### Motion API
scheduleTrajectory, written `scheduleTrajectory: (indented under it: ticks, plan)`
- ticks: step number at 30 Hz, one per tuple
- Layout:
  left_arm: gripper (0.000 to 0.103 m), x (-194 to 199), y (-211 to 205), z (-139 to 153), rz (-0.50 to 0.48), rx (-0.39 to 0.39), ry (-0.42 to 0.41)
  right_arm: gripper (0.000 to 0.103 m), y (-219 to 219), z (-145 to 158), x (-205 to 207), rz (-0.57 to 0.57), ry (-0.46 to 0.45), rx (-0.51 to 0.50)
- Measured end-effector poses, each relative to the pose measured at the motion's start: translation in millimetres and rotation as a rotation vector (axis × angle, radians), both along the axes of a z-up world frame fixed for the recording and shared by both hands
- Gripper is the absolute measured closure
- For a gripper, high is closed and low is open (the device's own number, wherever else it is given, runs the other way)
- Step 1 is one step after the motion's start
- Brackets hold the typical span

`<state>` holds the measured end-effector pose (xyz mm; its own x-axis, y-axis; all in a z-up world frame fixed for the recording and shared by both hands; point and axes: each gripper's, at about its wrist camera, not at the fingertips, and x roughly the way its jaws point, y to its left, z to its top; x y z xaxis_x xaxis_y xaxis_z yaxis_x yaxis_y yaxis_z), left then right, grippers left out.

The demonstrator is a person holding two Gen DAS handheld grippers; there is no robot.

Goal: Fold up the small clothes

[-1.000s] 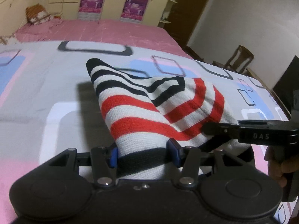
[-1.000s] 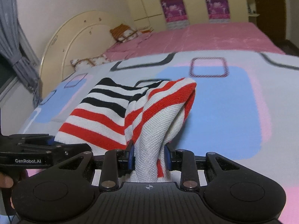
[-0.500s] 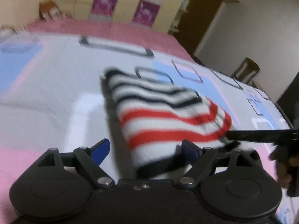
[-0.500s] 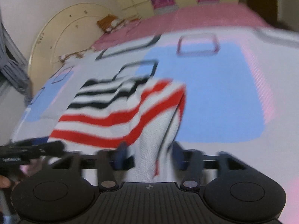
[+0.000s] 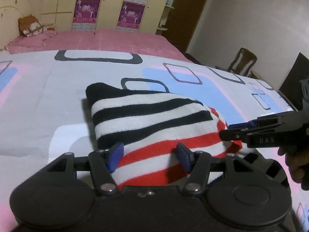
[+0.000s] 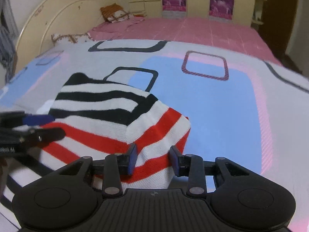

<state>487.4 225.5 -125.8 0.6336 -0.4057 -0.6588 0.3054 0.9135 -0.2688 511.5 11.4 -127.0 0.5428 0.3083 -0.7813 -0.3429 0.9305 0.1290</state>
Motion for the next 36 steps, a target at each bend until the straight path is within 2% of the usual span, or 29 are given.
scheduleTrajectory:
  ticks: [2,4,8,10,11,13,14,17,22,26,31,36]
  plan:
    - [0.047,-1,1,6,0.0,0.008,0.004,0.068,-3,1,3,-0.012,0.014,0.021]
    - [0.053,-13,-1,21,-0.012,0.037,-0.029,0.067,-9,12,-6,-0.029,-0.015,0.041]
    - [0.055,-54,-3,46,-0.02,0.049,-0.065,0.068,-18,36,-46,0.063,-0.071,0.073]
    - [0.055,-74,-8,49,-0.029,0.049,-0.066,0.085,-18,39,-65,0.104,-0.074,0.07]
    - [0.054,-80,-13,46,-0.041,0.058,-0.053,0.087,-17,37,-72,0.122,-0.06,0.065]
    - [0.055,-84,-24,30,-0.046,0.136,-0.028,0.102,-10,23,-79,0.138,-0.051,-0.017]
    - [0.054,-86,-27,23,-0.042,0.142,-0.03,0.102,-7,12,-78,0.135,-0.043,-0.064]
    - [0.053,-87,-26,18,-0.023,0.132,-0.048,0.102,-10,6,-77,0.113,-0.047,-0.043]
    - [0.058,-109,-22,38,-0.02,0.129,-0.052,0.102,-25,30,-96,0.133,-0.061,0.029]
    - [0.06,-137,-23,40,0.004,0.111,0.004,0.102,-29,39,-125,0.162,-0.04,0.057]
    - [0.059,-153,-31,18,0.052,0.166,0.048,0.102,-24,7,-138,0.165,0.027,0.015]
    - [0.058,-153,-31,11,0.096,0.166,0.048,0.102,-29,-3,-146,0.145,0.001,0.047]
